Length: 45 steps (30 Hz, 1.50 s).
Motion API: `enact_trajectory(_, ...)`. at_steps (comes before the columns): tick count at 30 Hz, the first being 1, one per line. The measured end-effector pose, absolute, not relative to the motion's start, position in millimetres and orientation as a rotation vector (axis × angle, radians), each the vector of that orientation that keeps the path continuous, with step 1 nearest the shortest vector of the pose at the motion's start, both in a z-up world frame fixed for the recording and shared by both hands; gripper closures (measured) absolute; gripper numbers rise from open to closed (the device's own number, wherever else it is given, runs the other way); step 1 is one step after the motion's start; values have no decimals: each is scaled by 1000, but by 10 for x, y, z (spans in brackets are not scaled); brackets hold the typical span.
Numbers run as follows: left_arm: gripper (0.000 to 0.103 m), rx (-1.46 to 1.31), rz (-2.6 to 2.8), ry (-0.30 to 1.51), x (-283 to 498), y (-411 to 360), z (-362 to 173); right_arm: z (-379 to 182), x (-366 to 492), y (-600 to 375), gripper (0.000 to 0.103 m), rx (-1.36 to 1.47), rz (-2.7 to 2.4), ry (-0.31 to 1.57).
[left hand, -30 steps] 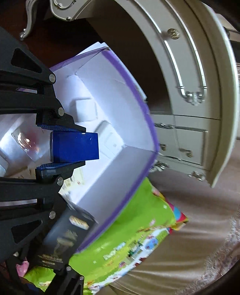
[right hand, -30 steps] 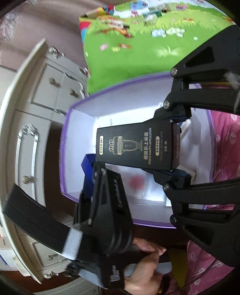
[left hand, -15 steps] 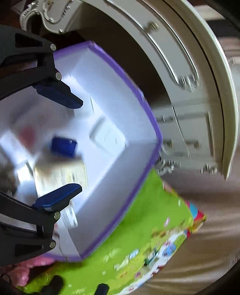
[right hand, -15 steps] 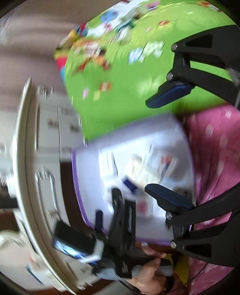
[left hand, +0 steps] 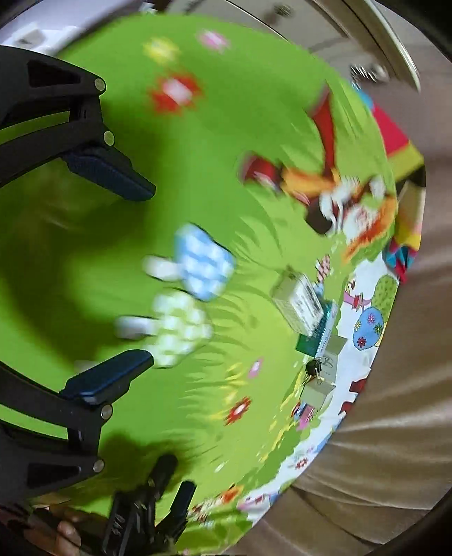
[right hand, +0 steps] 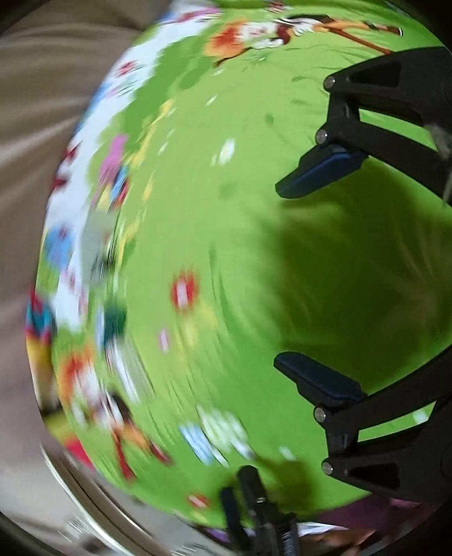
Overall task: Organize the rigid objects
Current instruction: 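Grasp the white Penciclovir cream box with the left tool while the right tool grasps a white dental box, then lift both held boxes and carry them over the storage box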
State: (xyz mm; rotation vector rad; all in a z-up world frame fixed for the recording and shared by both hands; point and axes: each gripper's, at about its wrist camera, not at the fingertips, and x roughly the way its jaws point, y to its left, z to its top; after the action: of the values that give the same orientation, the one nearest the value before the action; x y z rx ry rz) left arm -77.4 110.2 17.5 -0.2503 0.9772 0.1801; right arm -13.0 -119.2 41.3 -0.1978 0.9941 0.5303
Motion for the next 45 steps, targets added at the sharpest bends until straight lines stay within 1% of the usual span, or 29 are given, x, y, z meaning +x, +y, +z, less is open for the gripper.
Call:
enact_trajectory(2,14,-196,207,964,-490,1072,172,345,131,-1334,11,-139,497,1029)
enact_trajectory(5,14,-104,177,970,-30,1102,181,345,292,-1414,10,-101,485,1019)
enact_trajectory(6,14,-72,178,986,133,1126,151,341,305,-1403,8,-98,489,1012)
enact_trajectory(7,14,-32,170,1007,319,1148,124,335,291,-1387,4,-103,494,999)
enact_trajectory(9,13,-41,106,1014,553,1201,97,311,220,-1327,1,-139,495,971)
enact_trajectory(12,15,-26,34,1005,754,1187,93,252,198,-1229,0,-213,489,968)
enact_trajectory(13,29,-16,11,987,750,1143,92,252,201,-1197,0,-225,501,966)
enact_trajectory(14,55,-8,-10,960,684,1097,118,253,219,-1168,0,-233,521,965)
enact_trajectory(15,67,-13,-10,954,600,1066,147,251,265,-1110,0,-250,549,961)
enact_trajectory(18,69,-97,-4,942,298,1070,170,224,492,-902,0,-286,620,955)
enact_trajectory(19,69,-103,21,923,106,1070,164,220,567,-826,0,-296,644,950)
enact_trajectory(23,68,-117,105,888,-256,1062,135,211,913,-319,0,-368,792,930)
enact_trajectory(30,67,-170,137,876,-269,1164,137,190,1254,653,1,-505,1032,893)
enact_trajectory(32,64,-175,129,875,-273,1155,140,189,1281,739,2,-502,1039,897)
enact_trajectory(33,63,-177,125,874,-273,1154,135,198,1262,725,10,-497,1037,896)
enact_trajectory(35,58,-173,115,875,-275,1143,137,260,1135,564,60,-459,1016,865)
enact_trajectory(36,57,-164,114,878,-256,1124,132,281,1065,458,71,-437,993,861)
enact_trajectory(39,57,-86,143,894,-221,1014,118,271,727,73,71,-390,934,832)
enact_trajectory(42,58,-90,139,894,-215,1035,114,300,286,-384,71,-351,835,852)
enact_trajectory(45,63,-75,144,893,-215,1012,115,325,-114,-772,71,-318,744,868)
